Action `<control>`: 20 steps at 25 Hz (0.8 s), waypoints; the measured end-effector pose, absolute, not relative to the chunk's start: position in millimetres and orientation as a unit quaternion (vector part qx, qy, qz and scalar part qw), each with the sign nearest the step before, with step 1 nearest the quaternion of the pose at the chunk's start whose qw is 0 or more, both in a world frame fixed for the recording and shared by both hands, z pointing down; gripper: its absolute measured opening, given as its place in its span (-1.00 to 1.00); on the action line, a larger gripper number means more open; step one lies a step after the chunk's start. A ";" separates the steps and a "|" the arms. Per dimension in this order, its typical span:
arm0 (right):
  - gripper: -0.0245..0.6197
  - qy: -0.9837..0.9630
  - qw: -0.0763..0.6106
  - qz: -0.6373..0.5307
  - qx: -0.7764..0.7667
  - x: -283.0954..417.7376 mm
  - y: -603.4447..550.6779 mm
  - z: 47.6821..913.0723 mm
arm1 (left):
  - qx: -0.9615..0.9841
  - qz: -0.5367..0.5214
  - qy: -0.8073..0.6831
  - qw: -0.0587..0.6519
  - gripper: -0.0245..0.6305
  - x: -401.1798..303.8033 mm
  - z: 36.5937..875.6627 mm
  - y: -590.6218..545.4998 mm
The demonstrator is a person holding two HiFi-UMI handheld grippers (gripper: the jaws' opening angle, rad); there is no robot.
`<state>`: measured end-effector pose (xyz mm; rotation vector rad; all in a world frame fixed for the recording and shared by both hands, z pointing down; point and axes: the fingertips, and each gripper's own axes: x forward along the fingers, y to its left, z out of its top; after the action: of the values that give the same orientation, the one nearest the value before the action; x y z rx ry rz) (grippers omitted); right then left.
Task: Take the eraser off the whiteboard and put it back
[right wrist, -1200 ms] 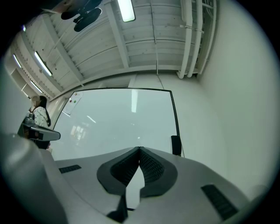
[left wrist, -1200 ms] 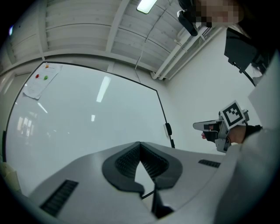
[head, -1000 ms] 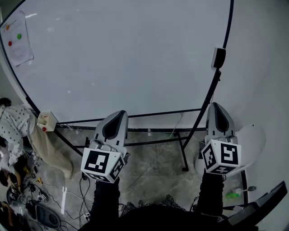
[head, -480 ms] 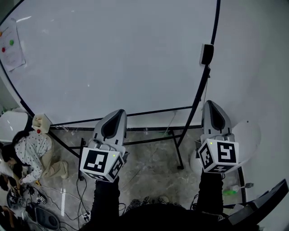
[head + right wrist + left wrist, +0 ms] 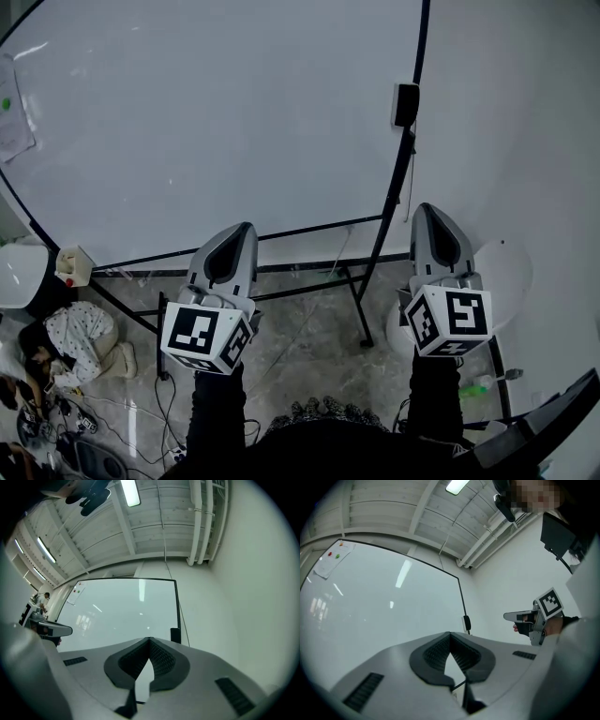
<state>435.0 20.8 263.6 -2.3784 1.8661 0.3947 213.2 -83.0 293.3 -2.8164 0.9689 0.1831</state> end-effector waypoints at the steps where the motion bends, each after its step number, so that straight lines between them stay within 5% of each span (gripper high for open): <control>1: -0.90 0.609 0.047 0.129 -0.781 437.9 22.0 264.0 | -0.942 0.060 0.322 0.079 -0.91 215.9 293.6 -82.7; 20: -0.90 0.588 0.067 0.133 -0.795 459.9 37.3 265.3 | -0.946 0.053 0.308 0.083 -0.91 236.4 296.1 -72.6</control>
<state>459.9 37.3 265.3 -2.3978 1.7720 0.4006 236.4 -72.6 296.1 -2.8252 0.9202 0.1588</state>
